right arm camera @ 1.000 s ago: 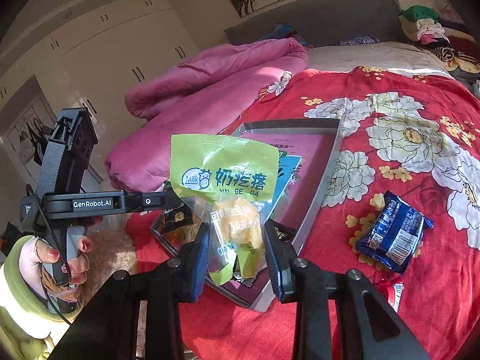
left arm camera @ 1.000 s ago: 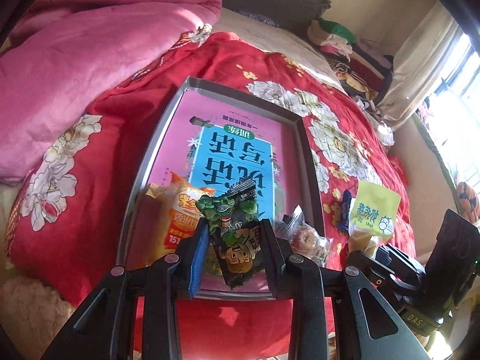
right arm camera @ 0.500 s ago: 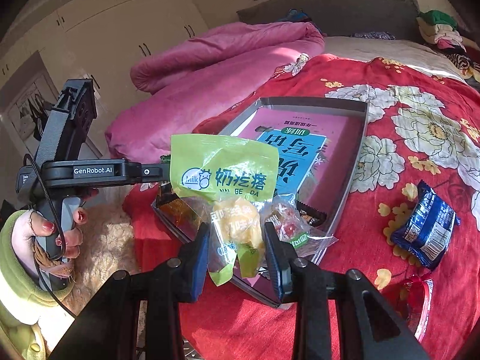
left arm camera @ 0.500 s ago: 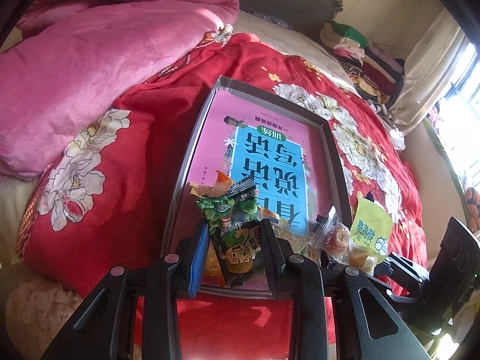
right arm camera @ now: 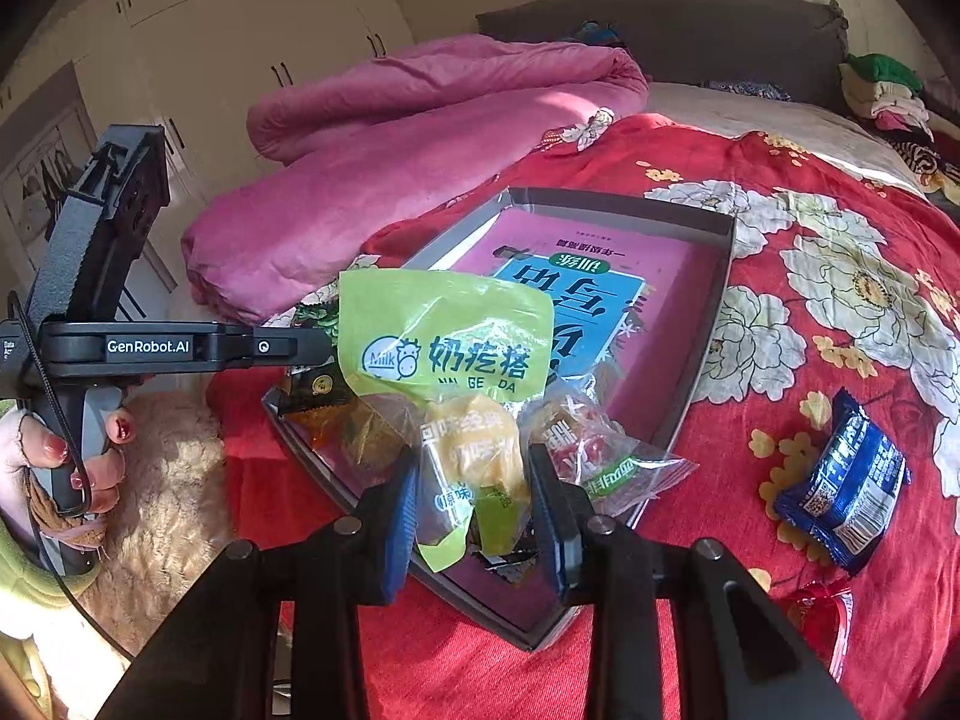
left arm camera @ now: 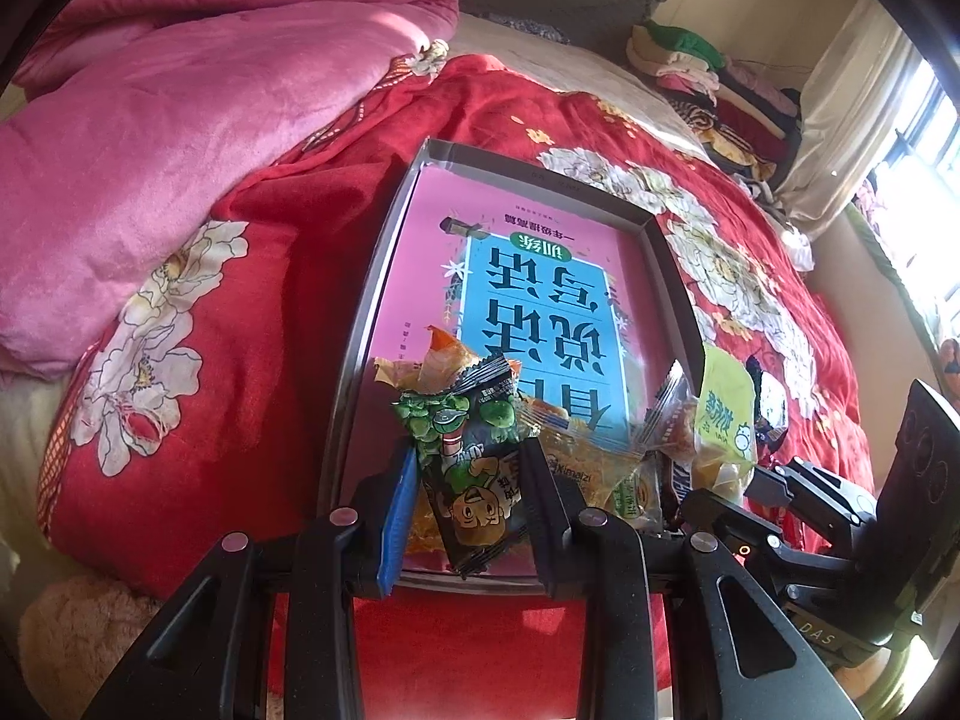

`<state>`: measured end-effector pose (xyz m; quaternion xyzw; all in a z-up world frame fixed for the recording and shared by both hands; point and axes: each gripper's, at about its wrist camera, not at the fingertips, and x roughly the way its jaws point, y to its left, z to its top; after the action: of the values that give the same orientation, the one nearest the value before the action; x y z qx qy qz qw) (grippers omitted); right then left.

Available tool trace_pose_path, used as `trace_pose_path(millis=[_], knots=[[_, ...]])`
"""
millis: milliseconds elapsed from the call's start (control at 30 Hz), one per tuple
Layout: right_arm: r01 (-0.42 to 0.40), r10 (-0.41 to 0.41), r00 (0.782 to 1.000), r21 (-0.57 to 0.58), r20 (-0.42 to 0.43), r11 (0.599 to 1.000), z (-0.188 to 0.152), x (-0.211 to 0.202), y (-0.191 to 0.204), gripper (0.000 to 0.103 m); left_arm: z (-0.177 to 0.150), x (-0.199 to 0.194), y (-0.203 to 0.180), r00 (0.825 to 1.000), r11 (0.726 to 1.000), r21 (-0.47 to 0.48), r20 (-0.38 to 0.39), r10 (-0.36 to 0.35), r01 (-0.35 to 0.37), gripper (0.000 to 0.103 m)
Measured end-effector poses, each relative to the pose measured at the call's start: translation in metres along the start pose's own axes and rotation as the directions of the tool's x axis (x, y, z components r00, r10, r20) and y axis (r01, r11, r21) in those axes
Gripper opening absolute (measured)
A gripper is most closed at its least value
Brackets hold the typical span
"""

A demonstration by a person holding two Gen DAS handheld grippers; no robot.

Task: Organize snacks
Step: 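Open the left tool over the tray while the right tool releases the milk candy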

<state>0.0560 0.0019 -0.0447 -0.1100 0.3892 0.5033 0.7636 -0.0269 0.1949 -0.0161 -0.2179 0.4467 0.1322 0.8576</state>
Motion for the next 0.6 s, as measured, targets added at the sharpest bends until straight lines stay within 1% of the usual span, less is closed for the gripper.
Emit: trace_pose_path(millis=[367,600], knots=[[0.040,-0.042,0.999,-0.067,-0.025,0.997,0.003,0.017,0.013,0.035,-0.004,0.005,-0.010,1.000,0.999,0.053,-0.001,0.003,-0.003,0.034],[0.091,-0.094,0.995,-0.096,-0.020,0.991,0.000,0.017,0.016,0.035,-0.006,0.006,-0.019,1.000,0.995,0.099,0.011,0.007,-0.008,0.034]])
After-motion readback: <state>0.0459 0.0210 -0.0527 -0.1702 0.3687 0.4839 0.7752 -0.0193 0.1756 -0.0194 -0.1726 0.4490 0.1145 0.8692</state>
